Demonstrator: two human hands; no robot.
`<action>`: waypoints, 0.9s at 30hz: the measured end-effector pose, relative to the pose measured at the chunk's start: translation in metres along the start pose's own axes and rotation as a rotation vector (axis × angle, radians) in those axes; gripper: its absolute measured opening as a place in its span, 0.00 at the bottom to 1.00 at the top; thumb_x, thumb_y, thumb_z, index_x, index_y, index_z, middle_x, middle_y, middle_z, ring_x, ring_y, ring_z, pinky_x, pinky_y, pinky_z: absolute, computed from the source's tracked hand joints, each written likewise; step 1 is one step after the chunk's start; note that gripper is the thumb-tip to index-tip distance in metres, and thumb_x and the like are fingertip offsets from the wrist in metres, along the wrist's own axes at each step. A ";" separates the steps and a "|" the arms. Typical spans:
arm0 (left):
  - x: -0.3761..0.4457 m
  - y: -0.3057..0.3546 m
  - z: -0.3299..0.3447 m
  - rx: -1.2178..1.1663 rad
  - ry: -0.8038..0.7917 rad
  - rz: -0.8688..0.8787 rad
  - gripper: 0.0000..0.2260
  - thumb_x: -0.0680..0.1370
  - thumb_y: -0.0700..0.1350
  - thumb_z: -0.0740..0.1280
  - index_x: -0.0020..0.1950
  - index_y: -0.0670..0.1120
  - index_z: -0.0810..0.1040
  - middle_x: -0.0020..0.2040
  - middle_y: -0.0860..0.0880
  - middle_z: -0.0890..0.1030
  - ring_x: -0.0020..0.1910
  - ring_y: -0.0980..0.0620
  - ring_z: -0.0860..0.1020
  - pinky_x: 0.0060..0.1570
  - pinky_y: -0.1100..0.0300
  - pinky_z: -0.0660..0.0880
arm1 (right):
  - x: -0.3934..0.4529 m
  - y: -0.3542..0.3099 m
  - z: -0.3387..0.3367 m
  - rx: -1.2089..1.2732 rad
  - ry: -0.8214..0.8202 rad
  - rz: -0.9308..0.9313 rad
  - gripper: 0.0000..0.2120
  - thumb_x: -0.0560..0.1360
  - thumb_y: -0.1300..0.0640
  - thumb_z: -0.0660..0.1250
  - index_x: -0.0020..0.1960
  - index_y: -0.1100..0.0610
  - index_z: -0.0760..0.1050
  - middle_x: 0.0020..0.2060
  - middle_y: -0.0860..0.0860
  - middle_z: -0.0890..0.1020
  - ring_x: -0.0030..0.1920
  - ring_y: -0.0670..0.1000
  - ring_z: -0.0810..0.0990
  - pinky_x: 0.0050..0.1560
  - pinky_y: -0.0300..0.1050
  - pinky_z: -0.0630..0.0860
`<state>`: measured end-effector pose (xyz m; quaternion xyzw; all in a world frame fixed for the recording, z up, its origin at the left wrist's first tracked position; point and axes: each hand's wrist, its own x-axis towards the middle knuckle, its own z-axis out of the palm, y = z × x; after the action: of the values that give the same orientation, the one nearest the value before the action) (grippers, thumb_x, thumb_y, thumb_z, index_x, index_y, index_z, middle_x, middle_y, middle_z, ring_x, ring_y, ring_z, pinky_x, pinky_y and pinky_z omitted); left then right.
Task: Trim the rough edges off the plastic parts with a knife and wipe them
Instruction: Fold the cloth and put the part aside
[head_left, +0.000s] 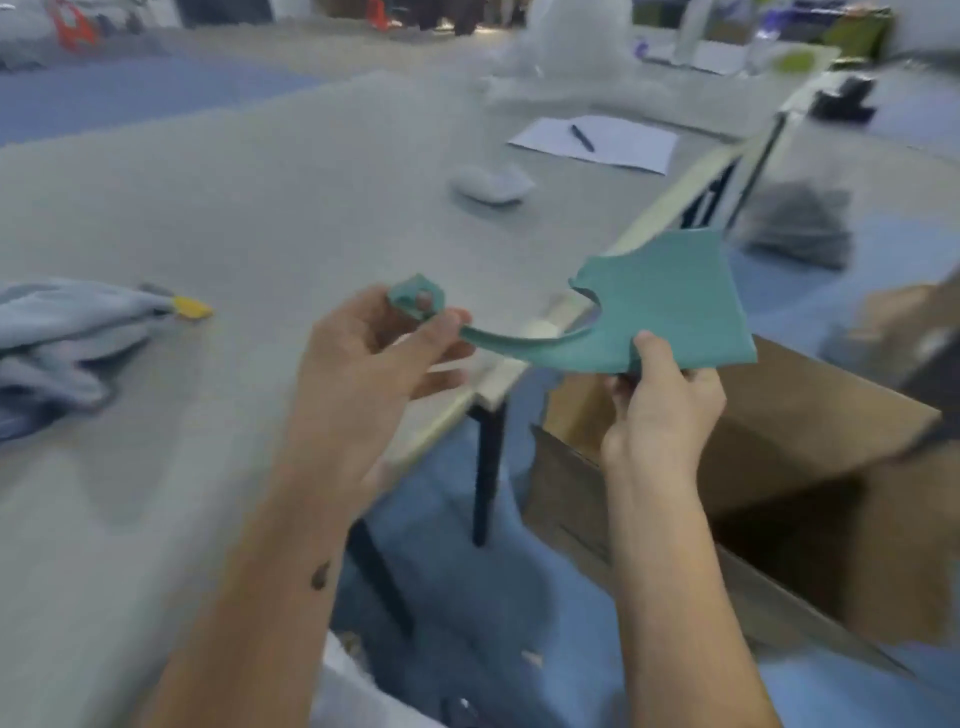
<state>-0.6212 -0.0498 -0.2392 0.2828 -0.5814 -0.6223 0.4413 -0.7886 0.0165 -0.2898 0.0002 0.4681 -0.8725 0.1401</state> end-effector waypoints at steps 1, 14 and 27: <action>0.003 -0.008 0.023 0.004 -0.029 -0.015 0.04 0.73 0.40 0.72 0.46 0.44 0.79 0.42 0.47 0.85 0.41 0.49 0.84 0.37 0.61 0.80 | 0.012 -0.006 -0.015 0.011 0.067 -0.004 0.11 0.75 0.69 0.67 0.44 0.53 0.76 0.31 0.42 0.84 0.35 0.45 0.82 0.33 0.41 0.76; 0.016 -0.159 0.185 0.048 -0.147 -0.678 0.05 0.77 0.38 0.68 0.49 0.36 0.79 0.44 0.40 0.82 0.36 0.52 0.83 0.35 0.66 0.80 | 0.114 0.013 -0.194 -0.235 0.615 0.215 0.07 0.74 0.66 0.64 0.49 0.57 0.76 0.46 0.50 0.83 0.42 0.47 0.82 0.38 0.41 0.77; 0.002 -0.253 0.158 0.180 -0.088 -0.907 0.20 0.79 0.40 0.66 0.70 0.45 0.70 0.65 0.48 0.75 0.59 0.52 0.72 0.56 0.57 0.67 | 0.112 0.091 -0.216 -1.809 -0.559 0.227 0.31 0.69 0.38 0.69 0.70 0.43 0.67 0.65 0.48 0.71 0.67 0.54 0.69 0.63 0.54 0.67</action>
<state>-0.8144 0.0072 -0.4588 0.5190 -0.4690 -0.7109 0.0729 -0.9020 0.1183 -0.5000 -0.2714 0.9124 -0.1295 0.2777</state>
